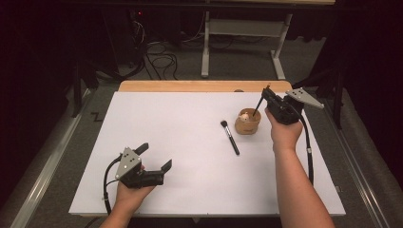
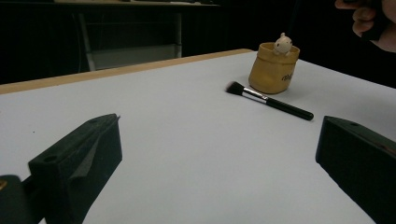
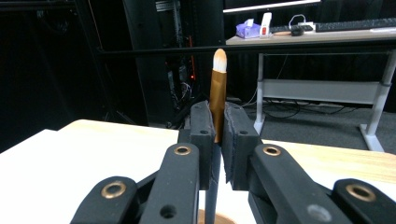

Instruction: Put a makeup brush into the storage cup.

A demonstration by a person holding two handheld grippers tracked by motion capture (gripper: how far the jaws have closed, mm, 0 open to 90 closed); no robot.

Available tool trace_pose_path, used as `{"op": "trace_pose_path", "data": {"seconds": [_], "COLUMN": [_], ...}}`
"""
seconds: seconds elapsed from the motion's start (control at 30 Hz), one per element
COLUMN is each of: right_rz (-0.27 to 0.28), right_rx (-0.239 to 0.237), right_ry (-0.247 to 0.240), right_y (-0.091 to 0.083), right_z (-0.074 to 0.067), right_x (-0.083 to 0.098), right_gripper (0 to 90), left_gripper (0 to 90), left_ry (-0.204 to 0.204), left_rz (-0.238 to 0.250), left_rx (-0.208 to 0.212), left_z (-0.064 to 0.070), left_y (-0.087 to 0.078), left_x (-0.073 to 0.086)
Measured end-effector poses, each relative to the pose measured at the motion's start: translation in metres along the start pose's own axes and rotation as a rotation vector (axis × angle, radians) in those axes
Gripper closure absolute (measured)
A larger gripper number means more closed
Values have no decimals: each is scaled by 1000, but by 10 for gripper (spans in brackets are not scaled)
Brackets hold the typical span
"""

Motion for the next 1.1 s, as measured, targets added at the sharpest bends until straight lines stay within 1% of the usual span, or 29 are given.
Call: {"op": "trace_pose_path", "data": {"seconds": [0.1,0.17,0.23,0.37,0.5,0.53,0.63,0.67,0.97,1.1], "right_rz": [-4,-8,-7,-5,-22,-32,-46,-51,-61,-76], "right_rx": [5,5,10,11,13,22,19,18,8,7], "right_ry": [13,12,21,25,24,27,29,37,40,38], "right_y": [3,5,7,8,12,13,16,17,23,25], "right_z": [2,3,4,5,6,6,7,6,4,3], "right_x": [1,2,3,3,7,8,12,13,19,22], "right_gripper": [854,854,853,853,853,853,853,853,852,851], "left_gripper": [13,13,13,13,13,13,13,13,12,12], "left_ry": [-1,-1,-9,-6,-11,-14,-16,-16,-20,-21], "left_rz": [-1,-1,5,0,4,7,3,3,9,8], "left_rx": [-1,-1,-3,-4,-6,-8,-11,-12,-18,-15], "left_z": [-1,-1,-2,-3,-3,-4,-6,-6,-7,-7], "left_y": [-1,-1,-1,-1,-1,-1,-2,-2,-2,-3], "left_x": [0,0,-1,0,-1,-1,-1,0,-1,-1]}}
Point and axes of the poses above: each handheld gripper's, and its own axes: y roughly forward along the jaws, x roughly out of its underside, z roughly to its right, the point moved 4 cm from there along y, roughly forward along the jaws, and after that the axes turned 7 degrees about -x, right-handed, at the moved point
